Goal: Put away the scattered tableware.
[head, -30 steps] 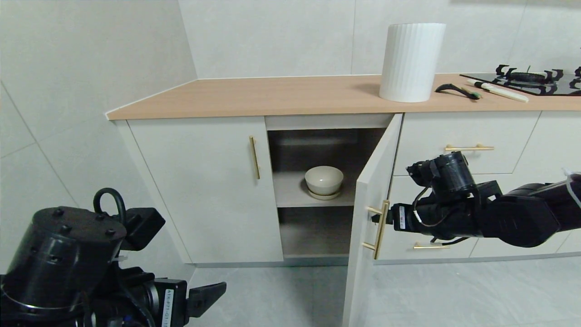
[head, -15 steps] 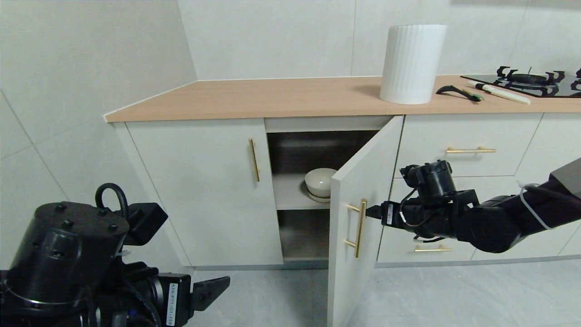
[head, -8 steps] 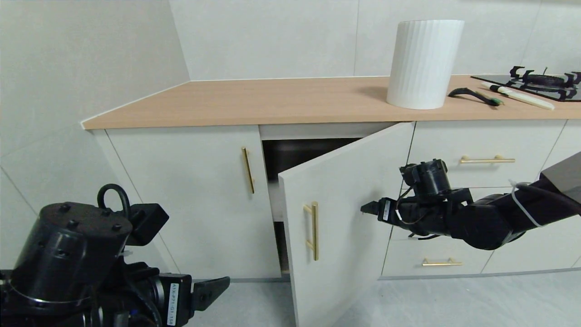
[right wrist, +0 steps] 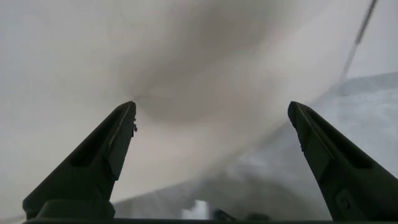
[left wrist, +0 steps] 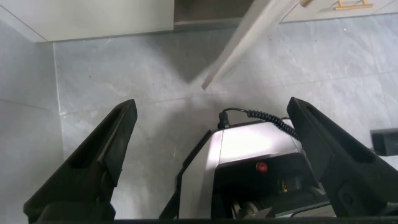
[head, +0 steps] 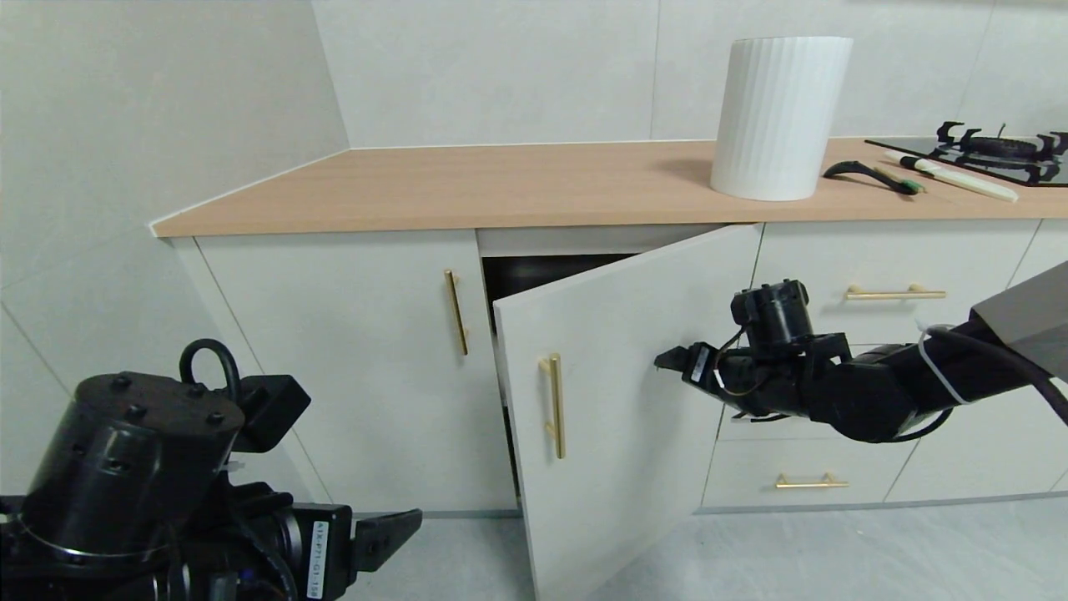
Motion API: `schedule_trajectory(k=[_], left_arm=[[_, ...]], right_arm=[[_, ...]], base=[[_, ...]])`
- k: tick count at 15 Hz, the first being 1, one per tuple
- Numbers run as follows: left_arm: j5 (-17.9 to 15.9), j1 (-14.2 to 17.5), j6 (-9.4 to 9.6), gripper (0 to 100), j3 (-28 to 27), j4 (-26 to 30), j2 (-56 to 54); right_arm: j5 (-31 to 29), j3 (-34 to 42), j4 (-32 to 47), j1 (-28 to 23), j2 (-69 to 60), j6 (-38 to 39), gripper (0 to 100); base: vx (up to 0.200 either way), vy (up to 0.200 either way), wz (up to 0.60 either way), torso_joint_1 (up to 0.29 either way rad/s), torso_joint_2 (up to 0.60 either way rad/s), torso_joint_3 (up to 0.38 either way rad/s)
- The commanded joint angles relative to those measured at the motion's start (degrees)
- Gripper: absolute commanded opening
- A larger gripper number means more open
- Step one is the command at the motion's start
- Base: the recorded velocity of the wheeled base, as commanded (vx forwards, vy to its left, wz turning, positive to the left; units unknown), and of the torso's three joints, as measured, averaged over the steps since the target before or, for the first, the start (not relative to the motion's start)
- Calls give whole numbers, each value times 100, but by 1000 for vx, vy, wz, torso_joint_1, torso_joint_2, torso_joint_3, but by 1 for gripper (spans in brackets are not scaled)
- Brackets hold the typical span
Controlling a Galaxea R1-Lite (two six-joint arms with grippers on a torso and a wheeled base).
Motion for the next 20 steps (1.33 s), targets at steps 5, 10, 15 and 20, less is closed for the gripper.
schedule_trajectory(k=[5, 10, 15, 20], left_arm=[[1, -1, 8, 100, 1, -1, 7], [-8, -1, 8, 100, 1, -1, 7], [-8, -1, 8, 100, 10, -1, 7], [-8, -1, 17, 100, 10, -1, 7]], right_arm=[[-989, -969, -5, 27, 769, 495, 100], [-1560, -1409, 4, 27, 1121, 609, 100], [-2193, -1875, 4, -9, 1560, 653, 100], [-2421, -2068, 4, -61, 1745, 653, 100]], base=[[0, 0, 0, 0, 0, 0], [0, 0, 0, 0, 0, 0], [0, 0, 0, 0, 0, 0], [0, 0, 0, 0, 0, 0]])
